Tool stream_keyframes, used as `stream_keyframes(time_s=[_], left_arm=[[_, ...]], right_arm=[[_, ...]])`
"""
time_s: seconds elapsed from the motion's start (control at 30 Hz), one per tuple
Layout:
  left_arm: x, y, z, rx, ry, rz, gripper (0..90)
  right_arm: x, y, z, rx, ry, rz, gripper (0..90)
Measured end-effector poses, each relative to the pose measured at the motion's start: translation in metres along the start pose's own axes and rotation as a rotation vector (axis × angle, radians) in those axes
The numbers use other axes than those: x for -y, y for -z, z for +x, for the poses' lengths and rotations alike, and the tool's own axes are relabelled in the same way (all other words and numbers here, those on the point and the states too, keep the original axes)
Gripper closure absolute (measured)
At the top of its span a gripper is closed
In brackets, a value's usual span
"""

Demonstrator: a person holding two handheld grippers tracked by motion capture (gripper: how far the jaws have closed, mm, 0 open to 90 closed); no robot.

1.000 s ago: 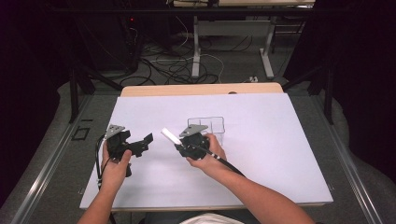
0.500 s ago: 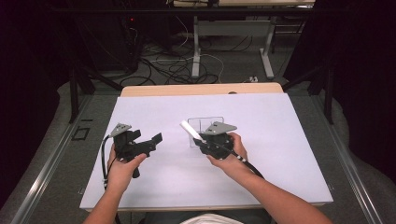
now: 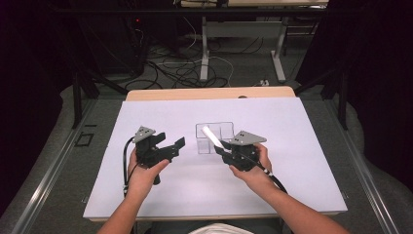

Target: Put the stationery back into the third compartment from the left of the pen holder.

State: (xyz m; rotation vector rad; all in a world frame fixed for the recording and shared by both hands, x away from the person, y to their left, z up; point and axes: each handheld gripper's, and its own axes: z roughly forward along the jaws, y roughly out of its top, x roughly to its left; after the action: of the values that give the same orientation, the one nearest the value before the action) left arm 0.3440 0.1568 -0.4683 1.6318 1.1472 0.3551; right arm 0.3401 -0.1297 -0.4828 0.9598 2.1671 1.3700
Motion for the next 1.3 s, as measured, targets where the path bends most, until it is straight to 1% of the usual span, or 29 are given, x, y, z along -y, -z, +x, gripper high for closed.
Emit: stream_keyframes(time_s=[0.03, 0.13, 0.17, 0.2, 0.23, 0.27, 0.3, 0.43, 0.53, 0.57, 0.6, 0.63, 0.67, 0.7, 0.73, 0.8, 0.9, 0.97, 1.0, 1.03, 1.07, 1.1, 1.13, 1.17, 1.2, 1.23, 1.27, 1.3], left_arm=[[-0.001, -0.002, -0.002, 0.009, 0.005, -0.001, 15.8], [-0.002, -0.005, -0.007, 0.039, 0.03, 0.001, 16.6], [-0.002, -0.007, -0.009, 0.05, 0.036, 0.003, 16.7], [-0.002, -0.008, -0.01, 0.057, 0.036, 0.006, 16.8], [-0.002, -0.009, -0.012, 0.061, 0.041, 0.009, 16.9], [-0.002, -0.01, -0.013, 0.066, 0.041, 0.012, 17.0], [-0.002, -0.011, -0.014, 0.068, 0.04, 0.013, 17.4], [-0.003, -0.015, -0.017, 0.09, 0.043, 0.027, 20.9], [-0.002, -0.019, -0.02, 0.096, 0.044, 0.045, 22.0], [-0.002, -0.021, -0.02, 0.102, 0.05, 0.051, 22.2], [-0.002, -0.022, -0.021, 0.108, 0.064, 0.06, 22.7], [-0.002, -0.023, -0.021, 0.111, 0.079, 0.071, 23.4], [-0.003, -0.024, -0.022, 0.121, 0.102, 0.08, 25.5], [-0.003, -0.025, -0.022, 0.141, 0.133, 0.094, 28.9], [-0.004, -0.026, -0.023, 0.155, 0.152, 0.105, 31.4], [-0.004, -0.029, -0.023, 0.178, 0.195, 0.109, 32.5], [-0.004, -0.033, -0.024, 0.207, 0.263, 0.118, 38.2], [-0.004, -0.037, -0.026, 0.236, 0.29, 0.122, 39.8], [-0.004, -0.039, -0.027, 0.25, 0.313, 0.129, 40.3], [-0.005, -0.041, -0.028, 0.254, 0.32, 0.137, 40.7], [-0.005, -0.042, -0.029, 0.26, 0.328, 0.15, 41.3], [-0.005, -0.045, -0.03, 0.269, 0.341, 0.153, 42.2], [-0.005, -0.047, -0.03, 0.276, 0.36, 0.169, 42.6], [-0.005, -0.048, -0.031, 0.275, 0.374, 0.172, 42.7], [-0.005, -0.051, -0.031, 0.271, 0.365, 0.163, 43.5], [-0.005, -0.052, -0.033, 0.267, 0.376, 0.159, 43.8], [-0.006, -0.053, -0.033, 0.271, 0.379, 0.164, 44.1], [-0.006, -0.055, -0.034, 0.272, 0.371, 0.159, 44.6]], right_arm=[[0.001, -0.001, 0.0, -0.001, -0.01, -0.002, 71.3], [0.002, -0.002, -0.001, 0.005, -0.01, 0.007, 71.3], [0.003, -0.003, 0.0, 0.006, -0.013, -0.008, 71.2], [0.003, -0.002, 0.0, 0.007, -0.009, 0.015, 71.2], [0.004, -0.003, 0.0, 0.01, -0.009, 0.001, 71.3], [0.003, -0.003, 0.0, 0.009, -0.007, 0.015, 71.2], [0.004, -0.003, 0.0, 0.009, -0.011, 0.002, 71.2], [0.004, -0.003, 0.0, 0.011, -0.007, -0.007, 71.3], [0.006, -0.004, 0.0, 0.018, -0.008, 0.002, 71.2], [0.006, -0.005, -0.001, 0.019, 0.001, -0.002, 71.2], [0.007, -0.005, -0.001, 0.016, 0.0, 0.011, 71.2], [0.007, -0.005, -0.001, 0.019, -0.004, 0.009, 71.3], [0.007, -0.006, -0.001, 0.02, -0.003, 0.008, 71.2], [0.008, -0.006, -0.001, 0.021, -0.005, 0.002, 71.2], [0.008, -0.006, -0.001, 0.023, -0.006, 0.004, 71.2], [0.008, -0.006, -0.002, 0.018, -0.006, 0.005, 71.2], [0.008, -0.007, -0.002, 0.018, -0.01, 0.004, 71.2], [0.008, -0.007, -0.002, 0.017, -0.01, 0.006, 71.2], [0.008, -0.007, -0.002, 0.016, -0.011, 0.008, 71.2], [0.008, -0.007, -0.002, 0.014, -0.008, 0.008, 71.2], [0.008, -0.007, -0.001, 0.013, -0.016, 0.011, 71.2], [0.007, -0.006, 0.0, 0.011, -0.014, 0.021, 71.2], [0.008, -0.007, 0.001, 0.012, -0.015, 0.008, 71.2], [0.007, -0.007, 0.001, 0.005, -0.014, 0.006, 71.2], [0.007, -0.006, 0.002, 0.002, -0.013, 0.017, 71.2], [0.007, -0.007, 0.003, -0.001, -0.01, 0.005, 71.2], [0.007, -0.006, 0.004, -0.003, -0.009, 0.003, 71.2], [0.006, -0.006, 0.006, -0.009, -0.009, 0.002, 71.2]])
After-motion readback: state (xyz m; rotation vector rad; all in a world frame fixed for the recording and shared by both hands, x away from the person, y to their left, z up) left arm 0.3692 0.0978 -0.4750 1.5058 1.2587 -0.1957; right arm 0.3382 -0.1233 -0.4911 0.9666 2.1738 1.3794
